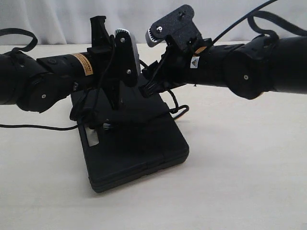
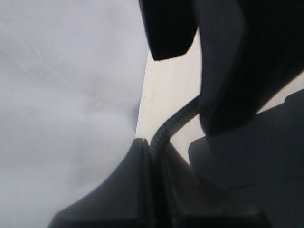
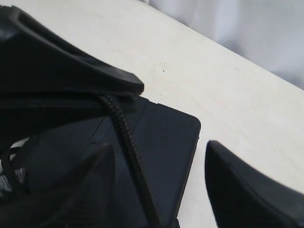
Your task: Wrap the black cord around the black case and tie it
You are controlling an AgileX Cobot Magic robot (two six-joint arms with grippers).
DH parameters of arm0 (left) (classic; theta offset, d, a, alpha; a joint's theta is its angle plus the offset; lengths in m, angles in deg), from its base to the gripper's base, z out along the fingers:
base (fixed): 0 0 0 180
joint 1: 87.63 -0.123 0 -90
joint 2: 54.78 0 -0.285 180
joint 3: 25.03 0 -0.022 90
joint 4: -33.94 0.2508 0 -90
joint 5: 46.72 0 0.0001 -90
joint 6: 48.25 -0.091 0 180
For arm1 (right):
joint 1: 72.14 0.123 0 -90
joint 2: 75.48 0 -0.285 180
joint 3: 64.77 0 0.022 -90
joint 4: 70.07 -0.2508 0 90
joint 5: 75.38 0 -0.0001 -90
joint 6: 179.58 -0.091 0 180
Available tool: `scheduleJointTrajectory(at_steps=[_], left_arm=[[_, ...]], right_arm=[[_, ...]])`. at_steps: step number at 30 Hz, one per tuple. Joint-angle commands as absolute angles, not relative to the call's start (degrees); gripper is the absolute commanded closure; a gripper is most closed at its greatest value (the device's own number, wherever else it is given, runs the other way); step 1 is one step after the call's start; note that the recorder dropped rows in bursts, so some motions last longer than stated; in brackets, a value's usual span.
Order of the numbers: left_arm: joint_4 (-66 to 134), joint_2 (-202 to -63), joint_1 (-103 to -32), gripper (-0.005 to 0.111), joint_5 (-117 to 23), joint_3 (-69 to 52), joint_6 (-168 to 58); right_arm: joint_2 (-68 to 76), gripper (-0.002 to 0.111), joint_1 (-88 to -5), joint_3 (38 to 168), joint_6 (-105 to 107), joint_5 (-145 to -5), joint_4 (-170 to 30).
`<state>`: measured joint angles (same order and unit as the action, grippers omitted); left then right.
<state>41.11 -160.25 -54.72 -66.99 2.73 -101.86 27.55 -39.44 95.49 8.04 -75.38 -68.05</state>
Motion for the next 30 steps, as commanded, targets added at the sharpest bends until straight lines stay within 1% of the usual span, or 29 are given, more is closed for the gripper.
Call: scheduleJointTrajectory(at_steps=[1,8,10,16,20,26,27,29,30], left_arm=[[40.8,-159.74,-54.3,0.107,-67.86,2.78,-100.93],[40.7,-159.74,-54.3,0.107,-67.86,2.78,-100.93],[40.7,-159.74,-54.3,0.107,-67.86,2.78,-100.93],[40.72,-159.74,-54.3,0.107,-67.86,2.78,-100.83],[40.72,-159.74,-54.3,0.107,-67.49,2.78,-100.41],[39.51,-159.74,-54.3,0.106,-66.97,2.78,-100.41],[38.95,-159.74,-54.3,0.103,-66.97,2.78,-100.41],[38.95,-159.74,-54.3,0.093,-66.97,2.78,-100.41],[39.21,-159.74,-54.3,0.086,-66.97,2.78,-100.41]], right_arm=[[28.42,0.054,-39.37,95.94,9.95,-75.78,-67.65],[28.97,0.054,-39.37,95.94,10.22,-76.54,-67.65],[30.2,0.056,-39.37,95.94,10.22,-75.92,-67.65],[34.07,0.083,-39.37,95.94,11.8,-72.49,-67.65],[34.47,0.104,-39.37,95.94,14.61,-72.19,-67.65],[34.27,0.104,-40.86,95.94,16.89,-71.36,-67.76],[34.27,0.104,-41.56,95.94,16.75,-71.36,-67.92],[34.27,0.104,-43.13,95.94,15.1,-71.36,-68.03],[34.27,0.104,-43.8,95.94,14.3,-71.36,-68.16]])
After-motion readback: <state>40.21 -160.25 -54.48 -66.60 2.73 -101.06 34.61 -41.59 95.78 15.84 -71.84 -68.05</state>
